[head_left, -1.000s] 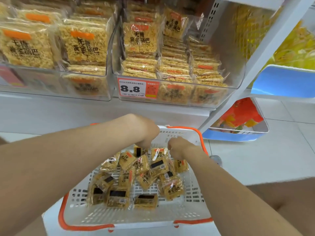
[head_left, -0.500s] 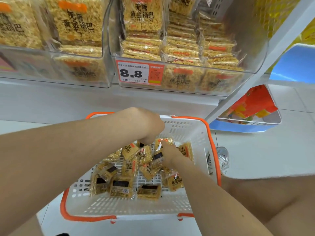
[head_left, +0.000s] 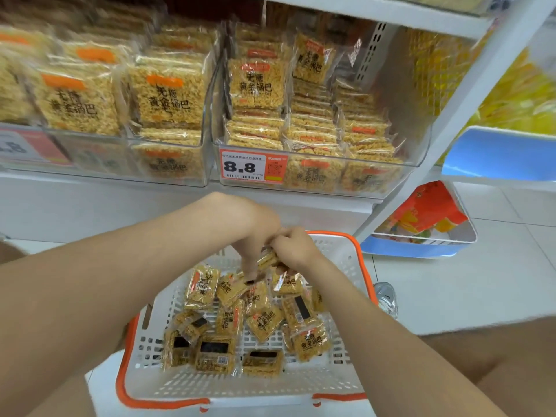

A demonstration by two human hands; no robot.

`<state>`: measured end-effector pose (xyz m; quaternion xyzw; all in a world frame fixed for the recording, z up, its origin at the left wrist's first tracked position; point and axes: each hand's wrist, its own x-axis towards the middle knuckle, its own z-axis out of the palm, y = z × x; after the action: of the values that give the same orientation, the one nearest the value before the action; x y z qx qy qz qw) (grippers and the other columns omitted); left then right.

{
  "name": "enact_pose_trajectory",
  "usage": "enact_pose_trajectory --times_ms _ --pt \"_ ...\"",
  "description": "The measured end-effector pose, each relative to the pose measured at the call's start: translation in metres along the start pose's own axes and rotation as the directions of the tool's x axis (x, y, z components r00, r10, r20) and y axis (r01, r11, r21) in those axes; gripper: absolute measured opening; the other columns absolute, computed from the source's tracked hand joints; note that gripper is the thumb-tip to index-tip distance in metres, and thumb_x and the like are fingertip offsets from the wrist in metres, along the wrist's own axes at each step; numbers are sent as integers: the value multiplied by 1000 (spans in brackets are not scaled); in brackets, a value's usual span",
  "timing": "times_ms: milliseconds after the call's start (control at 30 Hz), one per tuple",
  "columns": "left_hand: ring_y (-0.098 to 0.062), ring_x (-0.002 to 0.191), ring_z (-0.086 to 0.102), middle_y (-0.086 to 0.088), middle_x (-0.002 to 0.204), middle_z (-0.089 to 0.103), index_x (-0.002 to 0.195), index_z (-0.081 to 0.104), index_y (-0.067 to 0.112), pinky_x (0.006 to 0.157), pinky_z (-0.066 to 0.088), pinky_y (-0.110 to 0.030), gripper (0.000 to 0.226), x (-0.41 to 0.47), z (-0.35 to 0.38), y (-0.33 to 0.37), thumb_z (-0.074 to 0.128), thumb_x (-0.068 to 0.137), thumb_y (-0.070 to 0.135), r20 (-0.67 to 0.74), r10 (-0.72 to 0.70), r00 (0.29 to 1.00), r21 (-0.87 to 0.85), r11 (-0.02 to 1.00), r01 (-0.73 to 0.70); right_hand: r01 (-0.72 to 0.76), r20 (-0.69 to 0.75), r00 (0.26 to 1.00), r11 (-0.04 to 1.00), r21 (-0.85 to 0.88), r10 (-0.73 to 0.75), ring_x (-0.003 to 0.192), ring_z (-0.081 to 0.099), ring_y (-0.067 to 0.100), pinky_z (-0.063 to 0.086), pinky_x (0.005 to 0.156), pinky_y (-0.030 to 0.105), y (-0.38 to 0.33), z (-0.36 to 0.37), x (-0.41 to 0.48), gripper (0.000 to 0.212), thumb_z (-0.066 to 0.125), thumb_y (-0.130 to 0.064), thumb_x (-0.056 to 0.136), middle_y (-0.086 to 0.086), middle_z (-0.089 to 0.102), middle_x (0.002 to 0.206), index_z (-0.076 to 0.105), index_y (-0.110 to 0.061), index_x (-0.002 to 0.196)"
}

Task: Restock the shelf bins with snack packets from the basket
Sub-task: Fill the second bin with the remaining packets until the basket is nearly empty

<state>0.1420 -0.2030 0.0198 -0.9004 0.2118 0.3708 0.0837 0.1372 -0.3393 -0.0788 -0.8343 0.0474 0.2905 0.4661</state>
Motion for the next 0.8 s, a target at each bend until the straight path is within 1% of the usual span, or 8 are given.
enact_pose_trajectory --times_ms 100,200,333,400,500,600,700,800 --pt "-21 93 69 3 104 71 113 68 17 76 56 -34 67 -20 -3 -4 84 73 68 -25 -13 1000 -79 997 11 -147 114 985 974 170 128 48 53 21 33 48 26 -27 -10 -12 17 53 -17 92 9 57 60 65 -9 83" --pt "-20 71 62 1 81 66 91 68 13 62 49 -36 38 -32 -8 -13 81 82 48 -197 -44 979 -131 991 18 -285 290 936 912 295 199 50 55 17 37 45 21 -49 -25 -26 24 47 -28 99 8 60 64 60 -9 91" --pt "-23 67 56 -3 76 61 93 64 10 57 42 -35 19 -62 -28 -30 70 85 27 -367 -88 926 -253 967 -8 -160 263 963 918 364 63 59 69 30 49 51 26 -79 -46 -48 39 35 -41 106 21 72 77 51 -8 117" --pt "-20 75 58 -3 86 65 107 64 12 59 44 -33 27 -79 -39 -36 69 88 30 -440 -121 890 -355 934 -48 8 174 983 962 272 -57 60 71 34 51 49 29 -98 -51 -63 39 30 -43 110 26 74 81 46 -10 124" --pt "-24 93 67 -5 99 73 116 65 20 79 55 -39 28 -92 -51 -42 67 92 34 -567 -207 798 -504 853 -137 268 3 963 955 125 -270 55 70 39 46 43 28 -120 -57 -80 35 29 -39 111 26 73 74 55 -15 105" --pt "-28 79 70 -8 86 77 105 71 29 74 57 -42 14 -99 -59 -43 62 94 33 -653 -260 712 -608 740 -287 479 -151 851 861 -171 -503 48 68 34 48 41 33 -138 -73 -86 37 36 -36 107 16 70 61 59 -22 81" --pt "-31 87 71 -1 91 77 105 76 38 78 59 -49 19 -103 -66 -46 63 95 29 -698 -251 671 -635 650 -418 456 -257 693 685 -568 -674 56 64 25 51 53 36 -153 -95 -81 37 45 -48 92 3 66 59 61 -25 69" --pt "-14 87 76 8 100 78 121 69 40 79 60 -41 27 -101 -71 -51 74 96 29 -690 -266 673 -668 592 -450 388 -261 632 589 -709 -730 66 63 16 52 60 31 -165 -112 -76 31 53 -51 85 -5 65 64 71 -26 80"
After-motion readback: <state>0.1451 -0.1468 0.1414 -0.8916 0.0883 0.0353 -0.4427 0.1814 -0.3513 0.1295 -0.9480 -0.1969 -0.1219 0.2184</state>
